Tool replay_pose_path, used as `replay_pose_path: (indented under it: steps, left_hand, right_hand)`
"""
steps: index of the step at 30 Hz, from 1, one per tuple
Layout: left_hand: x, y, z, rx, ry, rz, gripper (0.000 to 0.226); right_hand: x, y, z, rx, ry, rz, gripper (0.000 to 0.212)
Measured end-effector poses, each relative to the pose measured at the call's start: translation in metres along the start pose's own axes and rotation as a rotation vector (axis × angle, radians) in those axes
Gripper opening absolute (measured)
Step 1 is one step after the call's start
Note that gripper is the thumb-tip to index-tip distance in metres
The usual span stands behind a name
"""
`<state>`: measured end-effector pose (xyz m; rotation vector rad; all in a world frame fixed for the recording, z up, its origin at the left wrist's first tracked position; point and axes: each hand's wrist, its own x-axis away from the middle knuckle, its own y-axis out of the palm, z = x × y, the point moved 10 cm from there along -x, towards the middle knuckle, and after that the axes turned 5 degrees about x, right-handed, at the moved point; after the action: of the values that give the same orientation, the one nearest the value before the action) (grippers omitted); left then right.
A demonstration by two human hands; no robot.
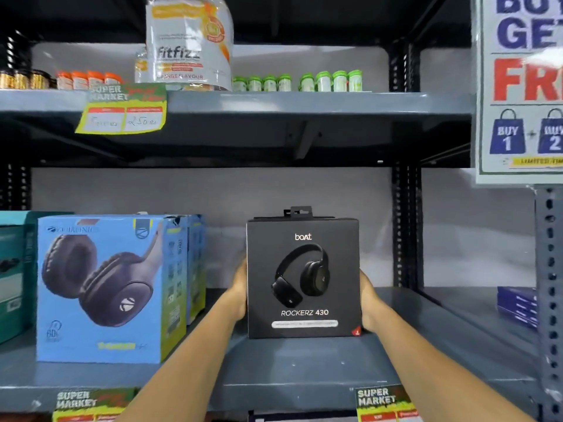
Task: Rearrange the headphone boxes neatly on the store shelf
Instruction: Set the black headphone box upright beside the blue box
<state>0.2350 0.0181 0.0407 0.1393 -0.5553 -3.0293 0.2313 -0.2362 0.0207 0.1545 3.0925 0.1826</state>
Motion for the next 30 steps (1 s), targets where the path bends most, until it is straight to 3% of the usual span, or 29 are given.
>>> replay_pose_path:
  steps: [4,14,24,30]
  left_hand:
    - [-0.008,0.0,-0.002,-0.02,0.029,-0.018,0.052]
    - [-0.004,-0.007,-0.015,0.012,-0.051,0.0,0.067]
    - [0.023,-0.01,-0.014,0.03,-0.072,-0.04,0.054]
    - [0.038,-0.012,-0.009,0.078,-0.024,-0.058,0.046]
  right_hand:
    - [-0.002,0.009,0.005,0.028,0.03,-0.05,0.066]
    - [-0.004,0.013,0.001,0.059,0.042,-0.029,0.05]
    - [0.026,0.013,0.0,0.031,0.009,-0.016,0.043]
    - [0.048,0.011,0.001,-0.003,0.004,0.019,0.054]
